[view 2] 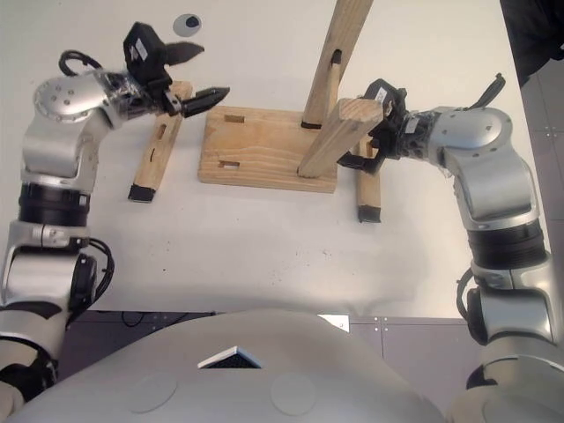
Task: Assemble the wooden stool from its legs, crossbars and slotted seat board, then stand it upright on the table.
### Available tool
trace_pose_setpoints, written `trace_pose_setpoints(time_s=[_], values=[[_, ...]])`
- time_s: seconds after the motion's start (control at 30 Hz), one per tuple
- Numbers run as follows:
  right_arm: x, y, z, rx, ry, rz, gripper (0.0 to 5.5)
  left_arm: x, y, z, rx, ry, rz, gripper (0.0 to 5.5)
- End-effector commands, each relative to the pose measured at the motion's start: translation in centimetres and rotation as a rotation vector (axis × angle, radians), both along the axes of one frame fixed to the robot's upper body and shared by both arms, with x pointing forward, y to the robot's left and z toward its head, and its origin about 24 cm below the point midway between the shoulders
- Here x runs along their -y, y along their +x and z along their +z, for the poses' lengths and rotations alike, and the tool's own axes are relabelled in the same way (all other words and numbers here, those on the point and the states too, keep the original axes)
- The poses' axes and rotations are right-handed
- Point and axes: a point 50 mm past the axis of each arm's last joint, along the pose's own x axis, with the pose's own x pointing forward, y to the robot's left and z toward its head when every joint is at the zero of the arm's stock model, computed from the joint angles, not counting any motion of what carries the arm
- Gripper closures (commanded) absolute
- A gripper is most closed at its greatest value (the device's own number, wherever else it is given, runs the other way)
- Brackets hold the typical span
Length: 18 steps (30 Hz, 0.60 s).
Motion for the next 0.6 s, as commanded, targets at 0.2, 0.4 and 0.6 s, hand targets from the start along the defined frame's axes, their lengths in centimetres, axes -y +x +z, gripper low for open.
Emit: trace_pose_setpoints(time_s=[0.2, 0.4, 0.6], values=[[1.2, -3.4, -0.9, -0.182, -0.014, 0.086, 0.96, 1.6, 4.4, -2.9, 0.004, 0.120, 0.169, 1.68], [-0.3, -6.6, -3.2, -0.430, 0.075, 0.123, 0.96, 1.0, 3.1, -6.0, -0.128, 0.290, 0.074, 1.68], [-3.0, -7.3, -4.7, -0.545, 0.161, 0.121, 0.96, -1.2, 0.8, -8.4, -0.298, 0.498, -0.099, 1.68]])
